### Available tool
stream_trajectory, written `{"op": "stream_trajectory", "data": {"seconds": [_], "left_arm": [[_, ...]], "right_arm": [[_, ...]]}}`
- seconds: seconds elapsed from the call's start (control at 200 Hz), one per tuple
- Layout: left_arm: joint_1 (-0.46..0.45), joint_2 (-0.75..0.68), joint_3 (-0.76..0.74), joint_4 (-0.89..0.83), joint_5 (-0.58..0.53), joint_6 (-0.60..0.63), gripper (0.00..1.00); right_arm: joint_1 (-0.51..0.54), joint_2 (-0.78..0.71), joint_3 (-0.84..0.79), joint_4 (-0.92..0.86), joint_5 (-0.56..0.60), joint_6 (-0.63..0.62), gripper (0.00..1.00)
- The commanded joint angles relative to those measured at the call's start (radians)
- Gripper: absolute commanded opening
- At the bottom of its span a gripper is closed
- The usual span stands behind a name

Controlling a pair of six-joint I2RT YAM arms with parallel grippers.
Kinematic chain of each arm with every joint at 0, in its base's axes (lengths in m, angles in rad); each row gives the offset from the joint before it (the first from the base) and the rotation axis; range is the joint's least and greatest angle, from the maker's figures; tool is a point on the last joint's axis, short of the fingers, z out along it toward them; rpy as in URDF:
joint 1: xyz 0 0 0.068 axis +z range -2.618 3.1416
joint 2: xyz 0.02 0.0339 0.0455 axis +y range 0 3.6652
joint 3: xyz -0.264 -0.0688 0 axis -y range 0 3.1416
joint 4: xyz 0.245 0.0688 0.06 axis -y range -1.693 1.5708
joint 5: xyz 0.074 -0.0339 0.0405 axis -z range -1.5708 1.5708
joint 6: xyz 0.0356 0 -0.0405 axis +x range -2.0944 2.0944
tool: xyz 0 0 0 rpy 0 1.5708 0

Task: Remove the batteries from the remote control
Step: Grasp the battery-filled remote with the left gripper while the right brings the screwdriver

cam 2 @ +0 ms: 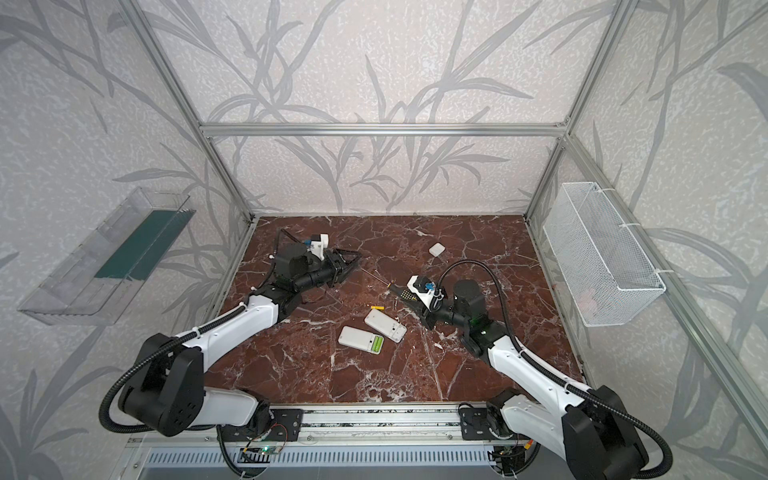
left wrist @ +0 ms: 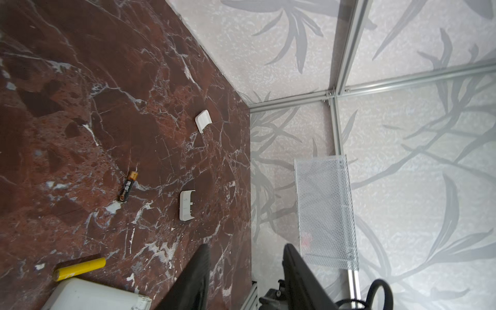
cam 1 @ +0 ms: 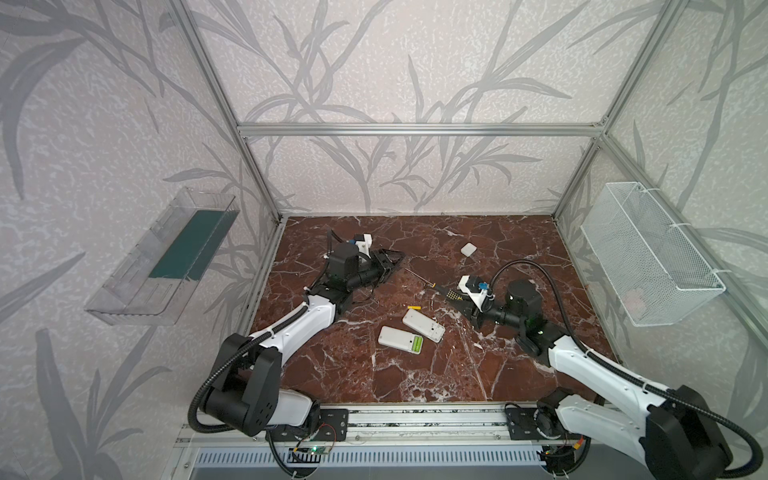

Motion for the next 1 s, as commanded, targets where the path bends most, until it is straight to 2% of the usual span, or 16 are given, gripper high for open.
{"op": "stream_trajectory", "data": {"seconds": [0.0, 0.17, 0.315, 0.5, 0.68, 0.74, 0.85, 0.89, 0.94, 0.995], "left_arm": [[0.019, -0.019, 0.107, -0.228, -0.052, 0.229, 0.64], [0.019, -0.04, 0.27, -0.594, -0.232, 0.6, 0.78], [0.006, -0.068, 0.318, -0.73, -0.352, 0.921, 0.88], [-0.056, -0.063, 0.33, -0.867, -0.524, 1.312, 0.93], [-0.16, -0.081, 0.262, -0.905, -0.58, 1.61, 1.0], [-0.196, -0.095, 0.226, -0.922, -0.59, 1.691, 1.0], [-0.231, -0.123, 0.173, -0.99, -0.545, 1.81, 1.0], [-0.244, -0.14, 0.15, -1.027, -0.496, 1.883, 1.0], [-0.268, -0.171, 0.1, -1.022, -0.469, 1.955, 1.0], [-0.286, -0.199, 0.062, -0.995, -0.456, 1.98, 1.0]], "right_arm": [[0.046, -0.065, 0.036, -0.15, 0.146, -0.026, 0.0], [0.123, -0.142, 0.048, -0.263, 0.307, 0.01, 0.0], [0.204, -0.158, 0.097, -0.384, 0.442, 0.027, 0.0], [0.31, -0.115, 0.202, -0.561, 0.565, 0.067, 0.0], [0.367, -0.071, 0.285, -0.739, 0.668, 0.194, 0.0], [0.37, -0.064, 0.301, -0.783, 0.663, 0.249, 0.0], [0.373, -0.066, 0.316, -0.853, 0.661, 0.344, 0.0], [0.373, -0.067, 0.318, -0.872, 0.654, 0.371, 0.0], [0.373, -0.067, 0.318, -0.895, 0.644, 0.401, 0.0], [0.373, -0.064, 0.321, -0.919, 0.633, 0.425, 0.0]]}}
